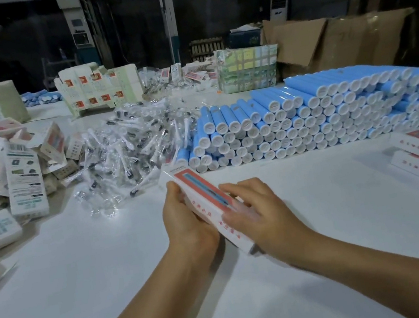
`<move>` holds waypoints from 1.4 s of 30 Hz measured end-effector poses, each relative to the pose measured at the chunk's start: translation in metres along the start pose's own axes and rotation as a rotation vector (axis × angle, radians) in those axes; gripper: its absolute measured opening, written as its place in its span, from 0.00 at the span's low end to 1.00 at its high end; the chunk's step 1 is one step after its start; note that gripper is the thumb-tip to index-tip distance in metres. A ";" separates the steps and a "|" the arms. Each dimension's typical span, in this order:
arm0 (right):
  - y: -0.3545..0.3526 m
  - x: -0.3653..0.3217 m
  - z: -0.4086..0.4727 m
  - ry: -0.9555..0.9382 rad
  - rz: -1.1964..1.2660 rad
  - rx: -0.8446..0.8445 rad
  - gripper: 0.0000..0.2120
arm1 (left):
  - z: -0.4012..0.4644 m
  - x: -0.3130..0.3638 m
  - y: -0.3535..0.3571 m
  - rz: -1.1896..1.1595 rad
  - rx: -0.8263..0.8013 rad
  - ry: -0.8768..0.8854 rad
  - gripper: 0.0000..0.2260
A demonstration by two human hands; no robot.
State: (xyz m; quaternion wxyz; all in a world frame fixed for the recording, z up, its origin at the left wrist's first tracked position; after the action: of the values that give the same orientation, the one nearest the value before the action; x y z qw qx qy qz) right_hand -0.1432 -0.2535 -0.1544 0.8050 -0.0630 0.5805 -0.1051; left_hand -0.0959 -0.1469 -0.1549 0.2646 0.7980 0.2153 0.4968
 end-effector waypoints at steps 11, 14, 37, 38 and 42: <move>-0.057 -0.018 0.003 -0.124 -0.579 0.111 0.23 | 0.001 -0.003 0.001 0.306 -0.062 0.188 0.21; -0.115 -0.014 -0.007 -0.045 -0.900 0.193 0.22 | -0.002 -0.004 0.003 0.287 -0.092 0.176 0.21; -0.266 0.004 -0.067 0.394 -1.311 0.524 0.17 | 0.005 -0.011 0.000 0.414 -0.089 0.132 0.03; -0.252 -0.006 -0.054 0.306 -1.226 0.538 0.17 | 0.005 -0.011 0.000 0.427 -0.092 0.139 0.02; -0.170 -0.040 -0.007 -0.043 -1.006 0.482 0.17 | 0.003 -0.010 0.000 0.462 -0.114 0.148 0.04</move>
State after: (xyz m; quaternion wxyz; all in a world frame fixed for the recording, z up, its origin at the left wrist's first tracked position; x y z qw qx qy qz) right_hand -0.1779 -0.4081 -0.0814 0.6591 -0.1485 0.4217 -0.6048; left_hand -0.0974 -0.1540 -0.1628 0.1719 0.7714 0.0176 0.6125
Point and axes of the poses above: each hand's wrist, its own z-axis towards the middle knuckle, its own y-axis out of the palm, x = y × z, the point moved 4 cm from there along z, towards the middle knuckle, and after that the axes turned 11 degrees about z, right-handed, at the moved point
